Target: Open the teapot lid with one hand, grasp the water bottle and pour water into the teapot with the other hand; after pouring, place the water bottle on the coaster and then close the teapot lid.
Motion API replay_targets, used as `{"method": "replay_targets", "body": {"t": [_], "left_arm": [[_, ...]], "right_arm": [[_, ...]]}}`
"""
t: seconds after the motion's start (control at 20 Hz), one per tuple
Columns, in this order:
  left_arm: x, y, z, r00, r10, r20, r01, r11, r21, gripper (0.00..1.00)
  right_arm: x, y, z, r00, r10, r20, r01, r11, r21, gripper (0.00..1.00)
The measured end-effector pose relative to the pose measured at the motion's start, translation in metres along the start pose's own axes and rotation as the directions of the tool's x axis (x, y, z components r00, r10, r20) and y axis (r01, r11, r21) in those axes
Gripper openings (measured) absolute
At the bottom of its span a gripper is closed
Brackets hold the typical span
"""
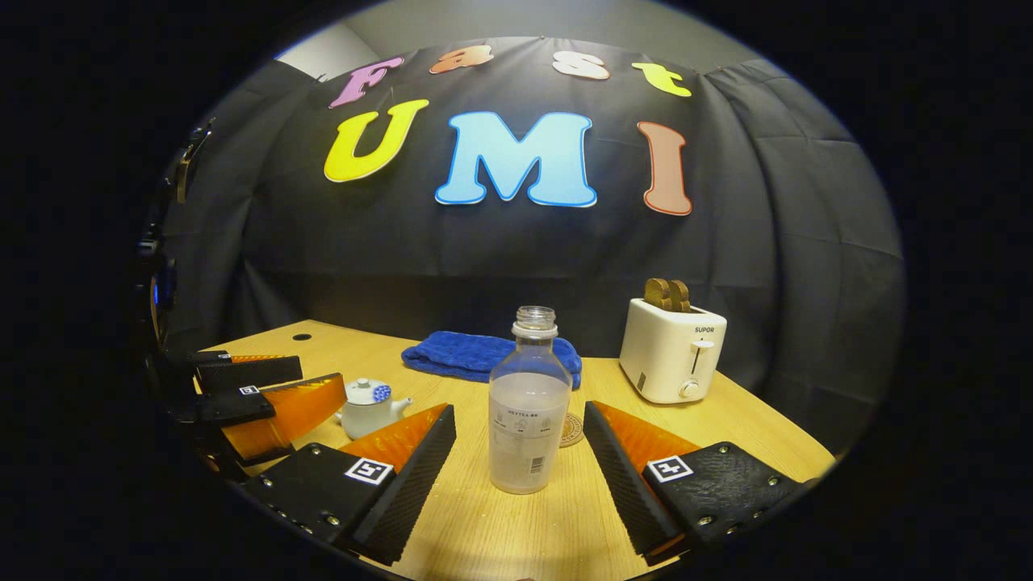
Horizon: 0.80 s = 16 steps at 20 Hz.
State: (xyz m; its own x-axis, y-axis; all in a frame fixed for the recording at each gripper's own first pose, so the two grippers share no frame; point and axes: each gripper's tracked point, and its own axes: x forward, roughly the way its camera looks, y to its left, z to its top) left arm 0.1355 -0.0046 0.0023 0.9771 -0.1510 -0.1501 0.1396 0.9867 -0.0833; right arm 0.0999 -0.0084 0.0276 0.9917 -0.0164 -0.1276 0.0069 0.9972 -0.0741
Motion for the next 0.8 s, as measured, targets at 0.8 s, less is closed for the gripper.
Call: {"method": "replay_targets", "body": {"t": [0.8], "left_arm": [[0.076, -0.005, -0.011, 0.997, -0.065, -0.043, 0.068, 0.995, 0.075, 0.80]], "right_arm": [[0.054, 0.002, -0.042, 0.986, 0.010, -0.168, 0.005, 0.996, 0.089, 0.99]]}}
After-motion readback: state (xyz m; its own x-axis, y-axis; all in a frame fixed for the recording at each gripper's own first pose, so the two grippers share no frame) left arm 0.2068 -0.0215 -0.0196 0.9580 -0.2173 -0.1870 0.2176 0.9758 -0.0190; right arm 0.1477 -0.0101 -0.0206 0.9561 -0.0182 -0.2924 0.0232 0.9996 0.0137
